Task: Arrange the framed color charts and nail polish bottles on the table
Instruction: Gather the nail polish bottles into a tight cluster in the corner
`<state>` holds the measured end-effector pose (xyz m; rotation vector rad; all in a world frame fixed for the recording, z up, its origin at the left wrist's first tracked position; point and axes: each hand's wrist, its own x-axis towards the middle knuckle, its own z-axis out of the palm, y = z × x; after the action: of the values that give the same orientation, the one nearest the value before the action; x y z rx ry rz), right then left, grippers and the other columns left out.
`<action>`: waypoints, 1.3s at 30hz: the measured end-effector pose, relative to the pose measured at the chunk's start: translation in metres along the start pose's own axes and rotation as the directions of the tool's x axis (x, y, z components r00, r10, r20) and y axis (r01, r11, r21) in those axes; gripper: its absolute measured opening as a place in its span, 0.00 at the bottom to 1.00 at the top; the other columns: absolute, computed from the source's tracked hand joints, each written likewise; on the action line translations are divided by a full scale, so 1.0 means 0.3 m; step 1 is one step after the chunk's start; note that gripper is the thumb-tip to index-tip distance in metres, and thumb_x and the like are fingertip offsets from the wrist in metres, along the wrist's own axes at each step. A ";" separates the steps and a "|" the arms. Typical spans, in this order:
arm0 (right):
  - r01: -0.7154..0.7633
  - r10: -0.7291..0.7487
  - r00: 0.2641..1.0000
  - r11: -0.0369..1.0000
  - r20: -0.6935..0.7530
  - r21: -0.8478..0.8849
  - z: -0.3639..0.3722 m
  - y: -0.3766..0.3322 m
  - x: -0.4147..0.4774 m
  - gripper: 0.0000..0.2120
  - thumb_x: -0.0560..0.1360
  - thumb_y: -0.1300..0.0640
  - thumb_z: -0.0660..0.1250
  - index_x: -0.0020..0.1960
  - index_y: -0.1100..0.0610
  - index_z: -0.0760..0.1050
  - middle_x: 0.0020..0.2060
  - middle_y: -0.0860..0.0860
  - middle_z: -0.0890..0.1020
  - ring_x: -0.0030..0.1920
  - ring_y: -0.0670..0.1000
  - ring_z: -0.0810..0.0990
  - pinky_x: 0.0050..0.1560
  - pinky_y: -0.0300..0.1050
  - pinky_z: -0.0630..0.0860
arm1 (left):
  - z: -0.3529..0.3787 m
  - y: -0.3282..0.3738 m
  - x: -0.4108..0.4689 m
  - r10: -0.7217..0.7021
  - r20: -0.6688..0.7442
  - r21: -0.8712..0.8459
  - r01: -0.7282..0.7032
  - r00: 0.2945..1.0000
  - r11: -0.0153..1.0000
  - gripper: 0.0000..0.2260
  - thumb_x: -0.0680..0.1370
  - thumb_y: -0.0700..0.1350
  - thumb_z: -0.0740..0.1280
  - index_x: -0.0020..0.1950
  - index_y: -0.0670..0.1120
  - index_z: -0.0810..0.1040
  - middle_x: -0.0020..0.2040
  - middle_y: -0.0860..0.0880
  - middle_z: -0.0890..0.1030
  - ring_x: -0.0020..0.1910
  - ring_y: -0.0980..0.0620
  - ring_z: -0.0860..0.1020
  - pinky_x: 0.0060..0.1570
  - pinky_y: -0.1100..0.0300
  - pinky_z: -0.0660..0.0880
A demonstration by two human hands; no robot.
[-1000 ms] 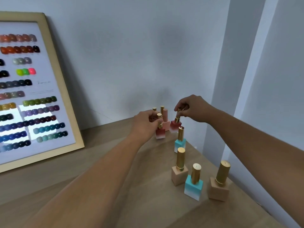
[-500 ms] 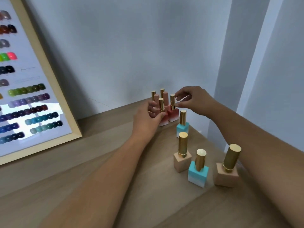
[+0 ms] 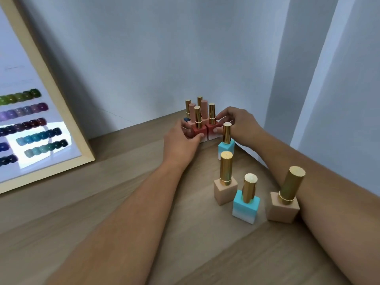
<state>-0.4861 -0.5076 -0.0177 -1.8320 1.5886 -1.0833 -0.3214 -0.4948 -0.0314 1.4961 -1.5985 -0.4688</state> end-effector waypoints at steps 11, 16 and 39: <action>-0.008 0.008 1.000 0.999 0.000 0.032 0.010 -0.016 -0.002 0.16 0.68 0.60 0.73 0.54 0.57 0.75 0.49 0.55 0.82 0.49 0.51 0.79 0.38 0.31 0.68 | 0.021 -0.003 0.020 -0.010 -0.032 0.023 0.011 0.999 1.000 0.12 0.70 0.47 0.73 0.46 0.52 0.71 0.36 0.57 0.74 0.36 0.60 0.73 0.33 0.68 0.68; -0.010 0.010 1.000 0.999 -0.009 0.033 0.015 -0.017 0.002 0.15 0.68 0.59 0.73 0.53 0.57 0.75 0.49 0.55 0.82 0.48 0.50 0.78 0.37 0.31 0.67 | 0.027 -0.003 0.024 -0.006 -0.049 0.026 0.007 0.999 1.000 0.12 0.70 0.47 0.73 0.45 0.51 0.71 0.35 0.57 0.73 0.35 0.60 0.73 0.32 0.67 0.67; 0.046 -0.009 0.991 0.962 -0.136 0.268 -0.132 -0.042 -0.160 0.10 0.70 0.58 0.72 0.50 0.56 0.77 0.41 0.51 0.81 0.43 0.50 0.81 0.46 0.45 0.81 | -0.127 0.047 -0.225 0.031 -0.089 -0.182 -0.046 0.996 0.982 0.08 0.73 0.44 0.69 0.45 0.53 0.71 0.40 0.55 0.75 0.37 0.60 0.74 0.35 0.78 0.69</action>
<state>-0.5114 -0.4530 0.0028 -1.6322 1.4084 -1.3879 -0.3068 -0.4180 -0.0222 1.3267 -1.4728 -0.5089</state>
